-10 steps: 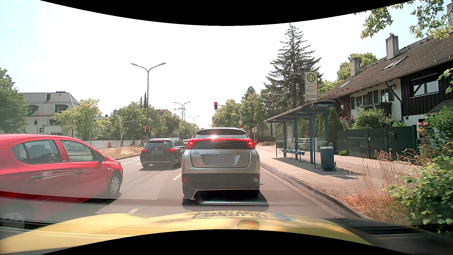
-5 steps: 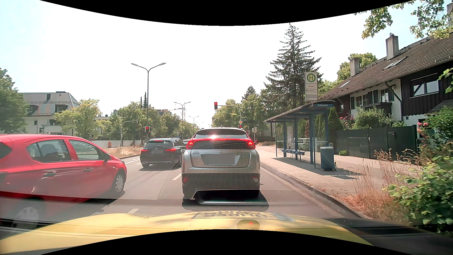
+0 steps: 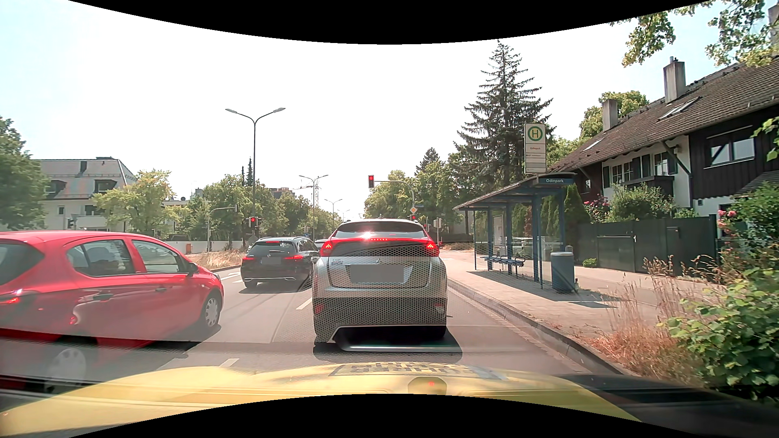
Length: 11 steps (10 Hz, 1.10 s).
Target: Follow the waypoints while adhering to traffic rules and regulations
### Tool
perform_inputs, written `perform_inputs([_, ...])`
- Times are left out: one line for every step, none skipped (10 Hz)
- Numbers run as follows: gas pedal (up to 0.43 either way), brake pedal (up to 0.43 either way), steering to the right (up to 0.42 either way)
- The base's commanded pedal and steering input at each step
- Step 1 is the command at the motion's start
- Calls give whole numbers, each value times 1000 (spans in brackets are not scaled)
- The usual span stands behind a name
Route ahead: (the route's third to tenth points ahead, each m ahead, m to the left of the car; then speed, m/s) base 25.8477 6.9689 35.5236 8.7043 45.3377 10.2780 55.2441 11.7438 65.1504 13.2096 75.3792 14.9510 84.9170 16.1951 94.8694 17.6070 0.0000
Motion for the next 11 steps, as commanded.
perform_inputs([0, 195, -14])
perform_inputs([0, 195, -15])
perform_inputs([0, 201, -15])
perform_inputs([0, 201, -14])
perform_inputs([0, 201, -15])
perform_inputs([0, 201, -14])
perform_inputs([0, 201, -14])
perform_inputs([0, 201, -14])
perform_inputs([0, 195, -14])
perform_inputs([0, 201, -15])
perform_inputs([0, 195, -14])
